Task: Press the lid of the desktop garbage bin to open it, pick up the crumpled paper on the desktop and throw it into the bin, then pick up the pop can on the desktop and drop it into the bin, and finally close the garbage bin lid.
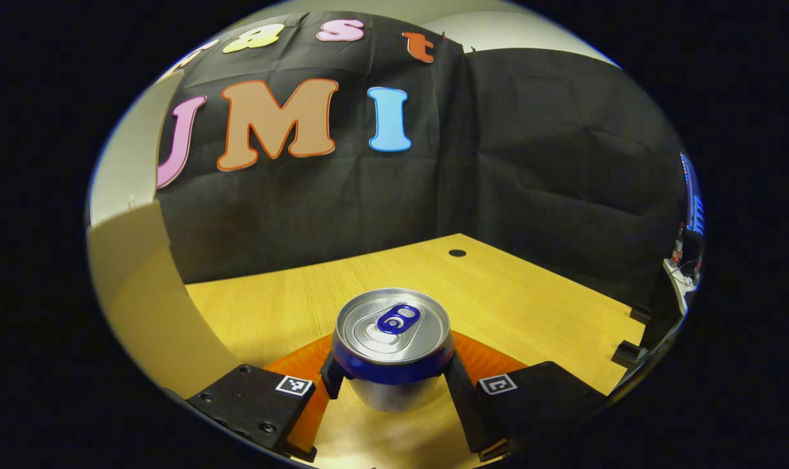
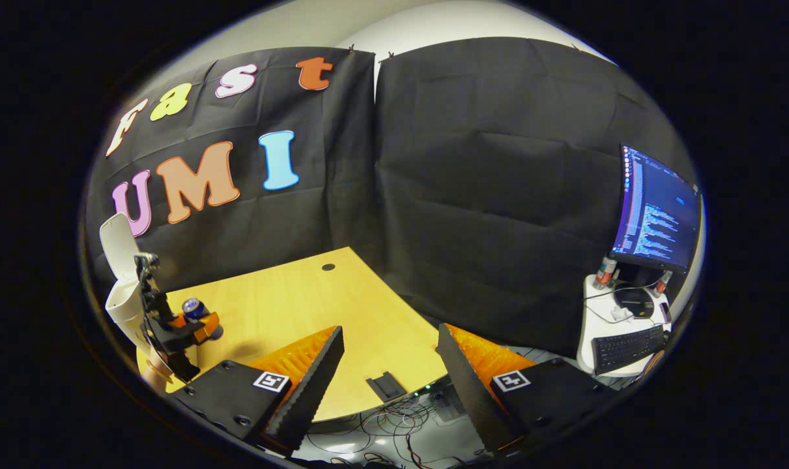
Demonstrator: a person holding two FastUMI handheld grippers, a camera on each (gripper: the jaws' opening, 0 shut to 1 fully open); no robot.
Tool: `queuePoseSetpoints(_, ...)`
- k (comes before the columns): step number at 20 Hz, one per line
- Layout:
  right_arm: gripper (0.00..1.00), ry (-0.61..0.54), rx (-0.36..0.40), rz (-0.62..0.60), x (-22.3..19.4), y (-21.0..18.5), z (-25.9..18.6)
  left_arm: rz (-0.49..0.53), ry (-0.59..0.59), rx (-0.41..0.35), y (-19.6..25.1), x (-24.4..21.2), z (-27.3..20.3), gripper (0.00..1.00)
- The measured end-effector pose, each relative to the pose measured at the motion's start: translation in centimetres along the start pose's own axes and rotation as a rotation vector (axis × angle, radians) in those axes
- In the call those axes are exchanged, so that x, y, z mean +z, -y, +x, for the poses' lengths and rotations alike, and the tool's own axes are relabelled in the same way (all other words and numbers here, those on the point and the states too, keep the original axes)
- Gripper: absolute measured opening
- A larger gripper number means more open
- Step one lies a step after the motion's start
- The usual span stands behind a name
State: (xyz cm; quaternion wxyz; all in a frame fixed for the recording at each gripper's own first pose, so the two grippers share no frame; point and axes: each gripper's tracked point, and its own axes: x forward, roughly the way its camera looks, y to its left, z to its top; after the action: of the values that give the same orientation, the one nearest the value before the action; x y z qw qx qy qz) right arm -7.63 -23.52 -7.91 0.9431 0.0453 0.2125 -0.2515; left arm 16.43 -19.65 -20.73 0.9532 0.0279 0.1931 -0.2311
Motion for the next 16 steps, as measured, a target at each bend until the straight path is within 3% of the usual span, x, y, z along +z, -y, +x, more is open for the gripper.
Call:
queuePoseSetpoints(3,0.98,-0.023,0.058,-0.035,-1.2,-1.7,2.0,-0.042,0.016,-0.023,0.4,3.6,-2.7,0.77)
queuePoseSetpoints(7,0.98,-0.046,0.160,-0.057,-2.4,-4.7,4.4,-0.084,0.097,0.012,-2.0,11.3,-6.4,0.77)
queuePoseSetpoints(11,0.98,-0.035,0.245,-0.086,-2.1,-7.8,6.4,-0.070,0.207,0.173,-9.2,17.8,-10.0,0.77)
queuePoseSetpoints(16,0.98,-0.009,0.336,-0.099,-0.6,-10.8,8.0,-0.018,0.237,0.376,-17.4,19.6,-14.3,0.77)
